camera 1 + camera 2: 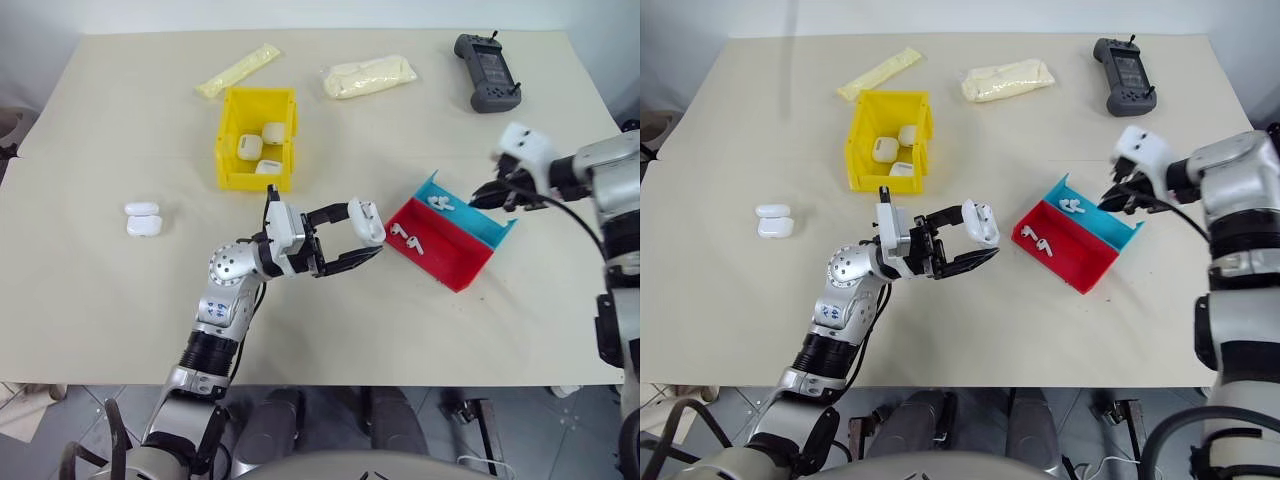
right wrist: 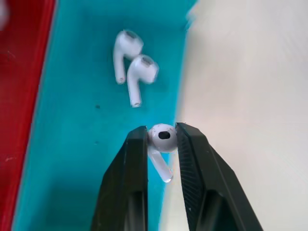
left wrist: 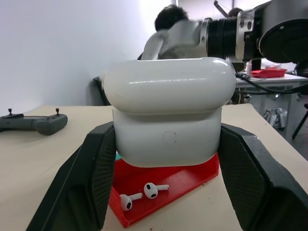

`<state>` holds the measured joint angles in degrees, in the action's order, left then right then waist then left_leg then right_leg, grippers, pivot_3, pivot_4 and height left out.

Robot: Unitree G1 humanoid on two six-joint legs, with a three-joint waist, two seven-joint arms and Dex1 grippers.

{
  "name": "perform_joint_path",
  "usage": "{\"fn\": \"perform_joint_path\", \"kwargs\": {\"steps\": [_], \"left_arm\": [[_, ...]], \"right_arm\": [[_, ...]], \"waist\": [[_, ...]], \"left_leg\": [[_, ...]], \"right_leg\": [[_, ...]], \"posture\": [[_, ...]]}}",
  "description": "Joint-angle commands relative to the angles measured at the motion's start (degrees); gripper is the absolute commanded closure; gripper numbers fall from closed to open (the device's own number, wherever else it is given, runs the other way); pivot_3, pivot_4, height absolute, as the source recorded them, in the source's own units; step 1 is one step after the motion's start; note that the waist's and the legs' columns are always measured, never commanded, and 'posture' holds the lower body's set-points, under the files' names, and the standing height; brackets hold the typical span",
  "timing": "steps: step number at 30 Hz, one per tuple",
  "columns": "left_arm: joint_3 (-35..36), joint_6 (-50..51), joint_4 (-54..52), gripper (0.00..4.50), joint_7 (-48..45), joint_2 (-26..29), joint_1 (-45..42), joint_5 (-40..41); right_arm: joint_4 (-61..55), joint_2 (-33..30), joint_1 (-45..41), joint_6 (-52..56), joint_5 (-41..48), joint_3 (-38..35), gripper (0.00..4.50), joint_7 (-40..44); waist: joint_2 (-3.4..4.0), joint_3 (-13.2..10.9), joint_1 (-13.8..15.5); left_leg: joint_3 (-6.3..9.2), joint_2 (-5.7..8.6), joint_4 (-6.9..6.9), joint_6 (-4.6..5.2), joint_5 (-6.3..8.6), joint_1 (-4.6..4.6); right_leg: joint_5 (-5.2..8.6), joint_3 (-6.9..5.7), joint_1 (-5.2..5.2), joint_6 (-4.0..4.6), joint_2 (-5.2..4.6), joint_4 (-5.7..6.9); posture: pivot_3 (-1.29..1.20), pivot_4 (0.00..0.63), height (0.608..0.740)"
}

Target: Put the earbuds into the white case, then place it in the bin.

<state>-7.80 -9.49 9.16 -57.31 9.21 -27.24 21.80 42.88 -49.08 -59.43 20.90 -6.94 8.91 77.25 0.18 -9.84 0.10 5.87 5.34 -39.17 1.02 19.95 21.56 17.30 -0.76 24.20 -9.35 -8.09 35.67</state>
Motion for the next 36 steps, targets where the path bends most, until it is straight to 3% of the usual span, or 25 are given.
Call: {"fn": "perform_joint_path", "kwargs": {"steps": [1, 4, 9, 12, 16, 20, 24, 31, 36], "left_arm": [[0.48, 0.48, -0.59, 1.72, -1.16, 0.14, -1.8, 1.24], [0.63, 1.18, 0.1, 1.72, -1.83, 0.29, -2.55, 1.54], [0.44, 1.66, 1.03, 1.72, -2.35, -0.09, -3.65, 1.37], [0.59, 2.17, 1.17, 1.72, -2.92, 0.14, -4.0, 1.54], [0.35, 3.06, 1.09, 1.72, -3.15, 0.26, -4.39, 1.4], [0.55, 3.6, 0.99, 1.72, -3.05, 0.28, -4.7, 1.4], [0.6, 4.04, 0.97, 1.72, -2.76, 0.0, -4.89, 1.5], [0.63, 4.24, 1.16, 1.72, -2.05, -1.23, -5.27, 1.39], [0.63, 4.44, 0.52, 1.72, -1.85, -1.46, -4.95, 1.47]], "right_arm": [[-17.26, -2.2, 7.73, 10.33, 10.77, -9.6, 4.01, 1.95], [-31.52, 0.17, 16.86, 19.08, 18.9, -16.76, 4.01, -1.53], [-51.0, 14.84, 29.2, 29.1, 35.89, -30.6, 4.01, -13.51], [-57.62, 20.71, 32.58, 32.73, 43.59, -34.02, 4.01, -19.01], [-61.9, 30.82, 33.32, 42.46, 60.92, -40.24, 4.01, -31.58], [-64.8, 33.45, 35.59, 46.37, 72.88, -40.28, 4.01, -38.91], [-67.33, 34.71, 38.72, 45.49, 79.31, -37.18, 4.01, -44.6], [-68.67, 36.09, 42.48, 39.6, 80.91, -31.6, 4.01, -48.99], [-66.93, 34.15, 44.61, 35.42, 79.14, -29.69, 4.01, -47.39]], "waist": [[0.0, 0.0, 0.07], [-0.01, 0.0, 0.24], [-0.01, 0.0, 0.1], [0.0, 0.0, 0.21], [0.0, 0.0, 0.26], [0.0, 0.0, 0.16], [0.01, 0.01, -0.12], [0.01, 0.01, -0.15], [0.01, 0.01, -0.14]], "left_leg": [[-0.01, -0.01, 0.02, 0.0, 0.0, 0.01], [-0.02, -0.04, -0.01, -0.01, 0.0, 0.02], [-0.11, -0.05, -0.04, -0.01, 0.0, 0.01], [-0.11, 0.02, -0.05, 0.0, 0.0, 0.02], [-0.06, 0.07, -0.06, 0.04, -0.02, 0.01], [-0.04, 0.09, -0.05, 0.04, -0.02, 0.01], [-0.04, 0.08, -0.03, 0.04, -0.02, 0.01], [-0.05, 0.09, -0.02, 0.04, -0.02, 0.0], [-0.05, 0.09, -0.02, 0.05, -0.02, 0.0]], "right_leg": [[0.0, -0.01, 0.01, 0.0, 0.0, 0.0], [0.0, -0.05, 0.02, 0.0, 0.0, 0.01], [0.0, 0.0, 0.12, 0.0, -0.02, 0.17], [0.0, 0.0, 0.15, 0.0, -0.08, 0.24], [0.0, -0.05, 0.14, 0.01, -0.14, 0.27], [-0.01, -0.05, 0.14, 0.01, -0.15, 0.29], [-0.01, -0.05, 0.14, 0.01, -0.14, 0.3], [-0.01, -0.05, 0.15, 0.01, -0.13, 0.3], [-0.01, -0.05, 0.14, 0.01, -0.13, 0.31]], "posture": [[0.0, 0.15, 0.74], [0.0, 0.15, 0.74], [0.0, 0.15, 0.74], [0.0, 0.15, 0.74], [0.0, 0.15, 0.74], [0.0, 0.15, 0.74], [0.0, 0.15, 0.74], [0.0, 0.15, 0.74], [0.0, 0.15, 0.74]]}}
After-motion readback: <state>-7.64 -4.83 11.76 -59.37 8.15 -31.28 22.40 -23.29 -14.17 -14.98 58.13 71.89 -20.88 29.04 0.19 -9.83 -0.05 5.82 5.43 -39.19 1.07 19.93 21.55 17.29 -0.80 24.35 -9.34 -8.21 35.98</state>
